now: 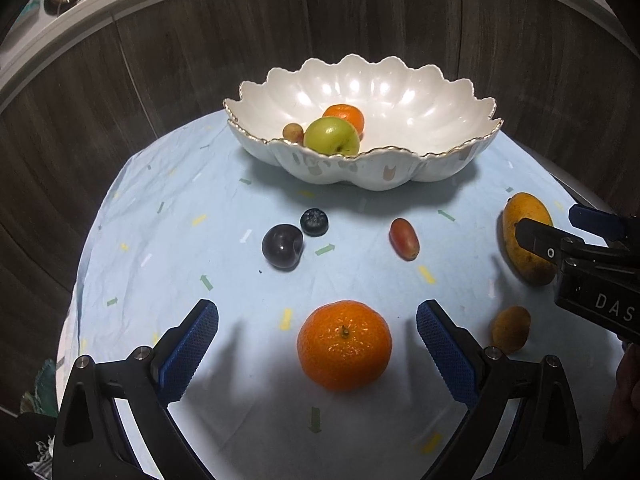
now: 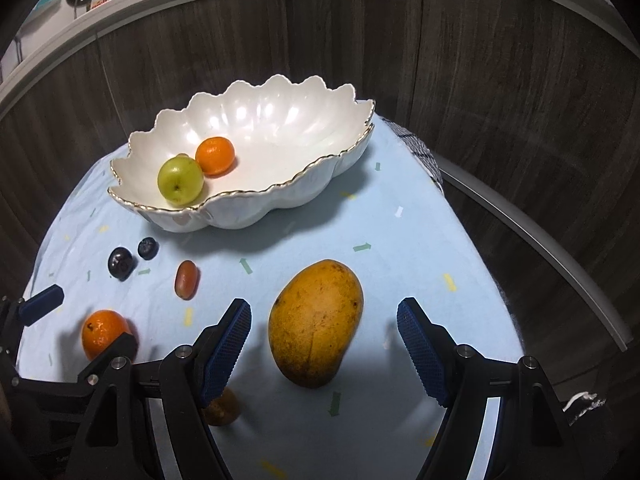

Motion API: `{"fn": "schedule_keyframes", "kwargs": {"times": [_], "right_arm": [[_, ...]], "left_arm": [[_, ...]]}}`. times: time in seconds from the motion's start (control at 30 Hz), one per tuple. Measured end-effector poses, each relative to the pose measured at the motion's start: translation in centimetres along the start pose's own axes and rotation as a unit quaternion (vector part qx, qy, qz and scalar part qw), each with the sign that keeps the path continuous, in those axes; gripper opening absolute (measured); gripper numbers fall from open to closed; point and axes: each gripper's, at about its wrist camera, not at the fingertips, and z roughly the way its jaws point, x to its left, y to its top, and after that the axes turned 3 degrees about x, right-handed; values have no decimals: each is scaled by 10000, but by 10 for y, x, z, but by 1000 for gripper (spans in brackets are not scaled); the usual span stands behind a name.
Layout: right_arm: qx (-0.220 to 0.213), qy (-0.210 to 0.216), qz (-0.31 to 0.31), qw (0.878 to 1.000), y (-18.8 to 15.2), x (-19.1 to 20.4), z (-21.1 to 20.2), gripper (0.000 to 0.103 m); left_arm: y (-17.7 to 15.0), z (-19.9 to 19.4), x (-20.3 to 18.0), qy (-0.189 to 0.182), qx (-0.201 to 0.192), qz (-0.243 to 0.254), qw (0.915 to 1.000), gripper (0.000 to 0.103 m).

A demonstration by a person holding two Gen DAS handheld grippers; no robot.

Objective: Organize fruits
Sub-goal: 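Grasp the mandarin with the left tool while the right tool grasps the yellow mango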

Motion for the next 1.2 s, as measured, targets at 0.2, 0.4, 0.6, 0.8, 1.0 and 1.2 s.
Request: {"fn": "schedule_keyframes", "kwargs": {"times": [0.2, 0.4, 0.6, 0.8, 1.0, 1.2], "right_arm": [[44, 8, -38, 10000, 0, 2, 5, 76], [99, -33, -94, 9999, -2, 4, 10, 76], [172, -66, -131, 9997, -2, 6, 15, 76], [247, -114, -157, 9995, -5, 7, 21, 76], [340, -107, -162, 9992, -7, 8, 27, 62], [355, -75, -164, 9992, -8, 7, 28, 54]], "left_arm": [[-3, 5, 0, -40, 37, 7, 10000, 99], [-8, 12, -1, -108, 148, -2, 9998, 93], [-9, 16, -3, -169, 176, 43, 9997, 82], [-11, 19, -2, -218, 202, -1, 9996, 77], [-11, 19, -4, -282, 166, 31, 9995, 71], [-11, 19, -8, -326, 132, 119, 9993, 63]]}}
